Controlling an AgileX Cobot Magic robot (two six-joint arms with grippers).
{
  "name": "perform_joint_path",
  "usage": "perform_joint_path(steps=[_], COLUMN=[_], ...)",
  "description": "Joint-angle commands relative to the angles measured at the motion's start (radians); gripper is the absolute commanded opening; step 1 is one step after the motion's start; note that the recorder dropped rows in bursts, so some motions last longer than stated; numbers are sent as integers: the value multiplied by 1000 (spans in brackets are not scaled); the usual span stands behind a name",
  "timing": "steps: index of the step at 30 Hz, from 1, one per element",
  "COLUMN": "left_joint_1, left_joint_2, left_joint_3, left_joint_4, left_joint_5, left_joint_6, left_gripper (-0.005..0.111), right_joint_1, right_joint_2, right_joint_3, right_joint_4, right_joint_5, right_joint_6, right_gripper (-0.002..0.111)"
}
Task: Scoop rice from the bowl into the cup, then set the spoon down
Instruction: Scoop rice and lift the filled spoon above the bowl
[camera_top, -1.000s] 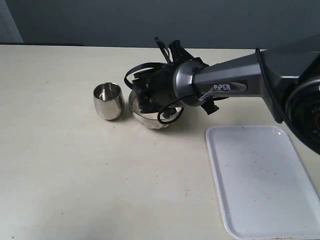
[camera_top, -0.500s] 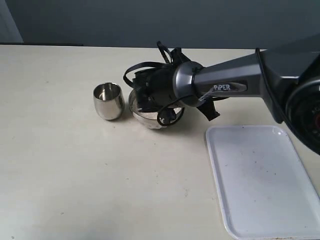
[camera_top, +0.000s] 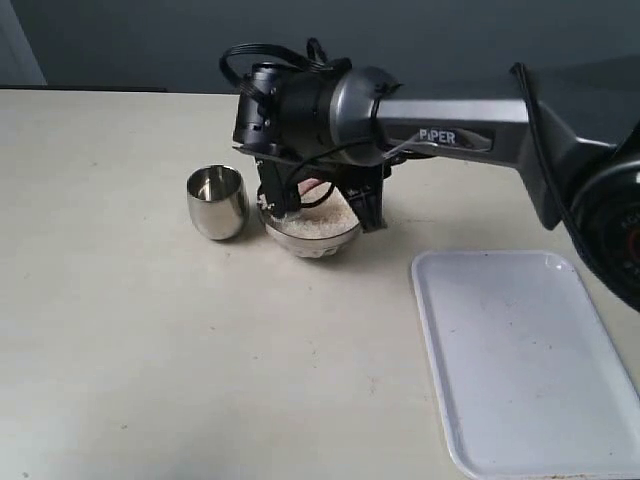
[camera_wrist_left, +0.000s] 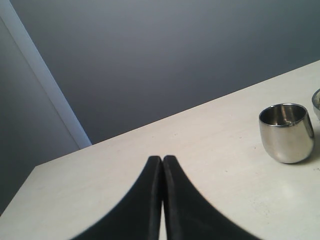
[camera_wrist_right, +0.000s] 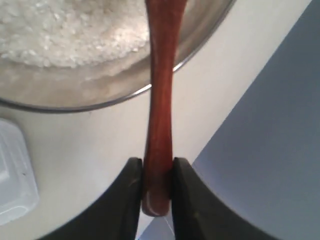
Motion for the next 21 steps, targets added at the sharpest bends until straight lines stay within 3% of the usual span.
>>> perform_joint_path(steps=[1,13,21], left_joint_1=[0,0,0], left_joint_2=[-5,-5,-5], left_joint_3=[-2,-2,-2], left_joint_4=[1,1,1], left_joint_5=[-3,-3,-3], left_joint_6=[-7,-7,-7], left_gripper=[0,0,0], right_joint_1=[-30,-82,-127], right_joint_2=[-2,-2,-10], right_joint_3=[-9,-21,-63], right_joint_4=[110,272,280], right_joint_5=[16,16,16], right_joint_6=[-48,-117,-117], right_gripper=[-1,-1,-1])
